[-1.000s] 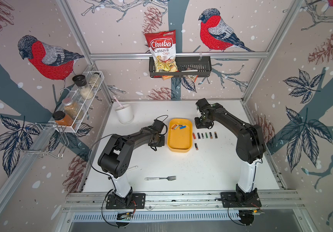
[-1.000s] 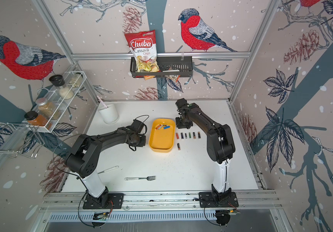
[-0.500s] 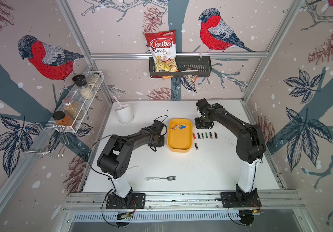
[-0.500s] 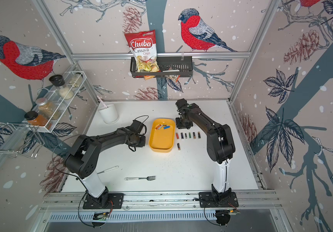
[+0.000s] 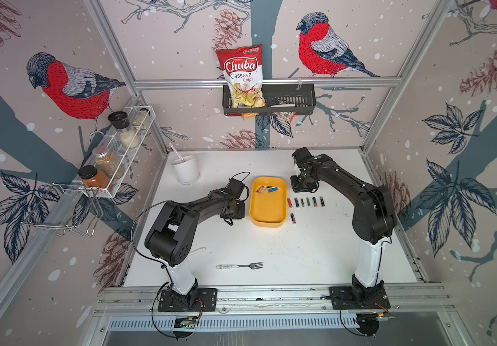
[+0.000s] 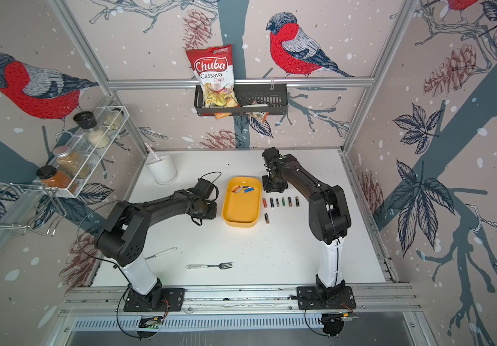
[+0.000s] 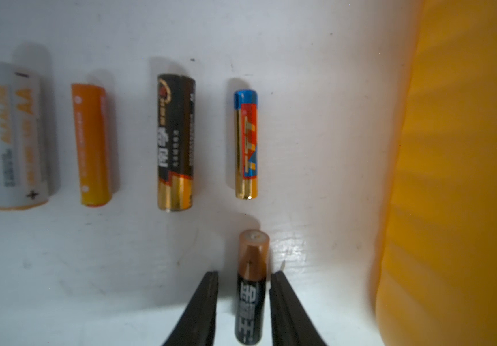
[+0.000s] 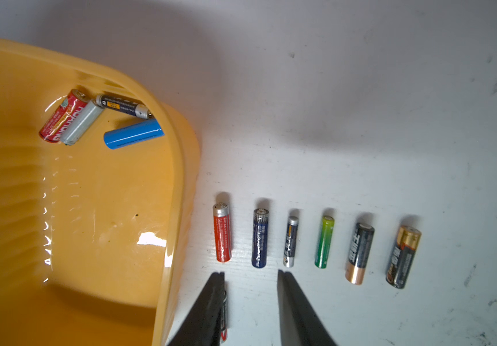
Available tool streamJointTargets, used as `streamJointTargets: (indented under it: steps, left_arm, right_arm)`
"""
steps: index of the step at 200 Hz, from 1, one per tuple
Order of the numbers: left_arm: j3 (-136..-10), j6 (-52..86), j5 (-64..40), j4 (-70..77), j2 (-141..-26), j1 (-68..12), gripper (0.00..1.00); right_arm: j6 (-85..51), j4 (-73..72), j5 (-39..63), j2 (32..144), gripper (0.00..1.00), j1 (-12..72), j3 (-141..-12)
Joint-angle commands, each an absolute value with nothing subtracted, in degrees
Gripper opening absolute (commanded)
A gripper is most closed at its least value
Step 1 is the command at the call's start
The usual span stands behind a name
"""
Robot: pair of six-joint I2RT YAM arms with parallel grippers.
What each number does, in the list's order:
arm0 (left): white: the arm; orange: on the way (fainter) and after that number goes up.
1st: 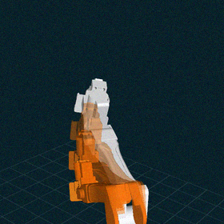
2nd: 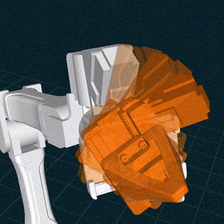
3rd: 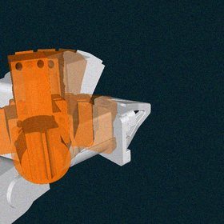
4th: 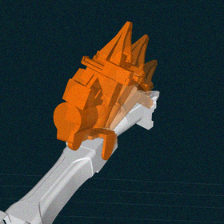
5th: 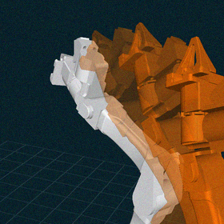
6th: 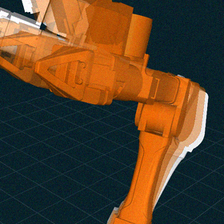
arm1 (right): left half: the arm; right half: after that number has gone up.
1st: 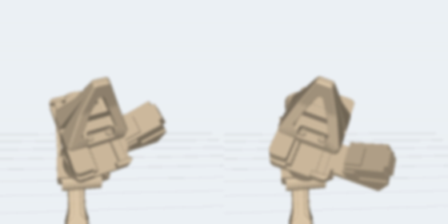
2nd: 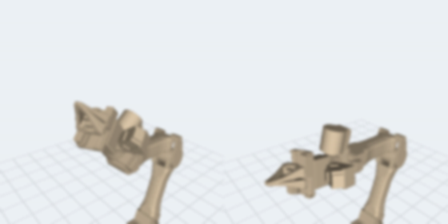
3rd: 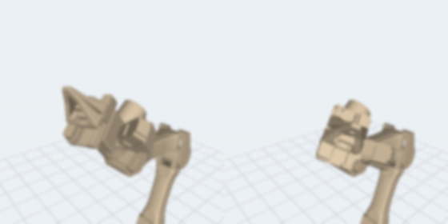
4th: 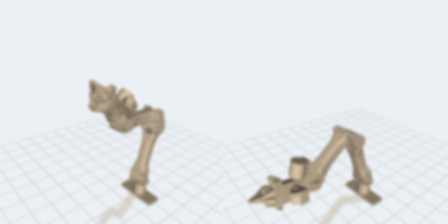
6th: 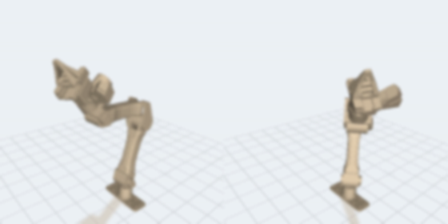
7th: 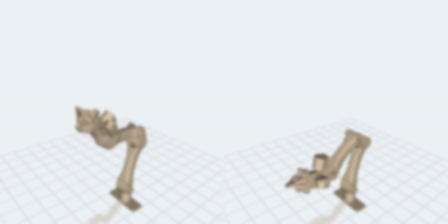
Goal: Take the batteries out of the storage box
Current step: Place the battery at the center of the board.
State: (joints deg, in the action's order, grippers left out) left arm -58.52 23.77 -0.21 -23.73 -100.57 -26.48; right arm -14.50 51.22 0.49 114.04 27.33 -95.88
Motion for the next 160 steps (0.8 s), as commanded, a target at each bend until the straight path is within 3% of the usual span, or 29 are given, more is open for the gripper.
streamJointTargets:
  steps: [1, 79, 160]
  left_arm:
    - [-59.2, 23.6, 0.1, -25.2, -100.0, -26.3, 0.36]
    - [-61.6, 22.9, -0.3, -27.6, -98.6, -26.0, 0.39]
    - [-62.1, 21.2, -0.2, -29.3, -95.2, -22.8, 0.4]
  right_arm:
    - [-14.0, 51.6, 0.3, 113.9, 0.36, 27.4, -96.2]
    - [-14.7, 52.5, -0.5, 114.2, 0.37, 27.8, -99.2]
    - [-13.6, 56.2, -1.7, 121.8, 0.37, 34.3, -112.7]
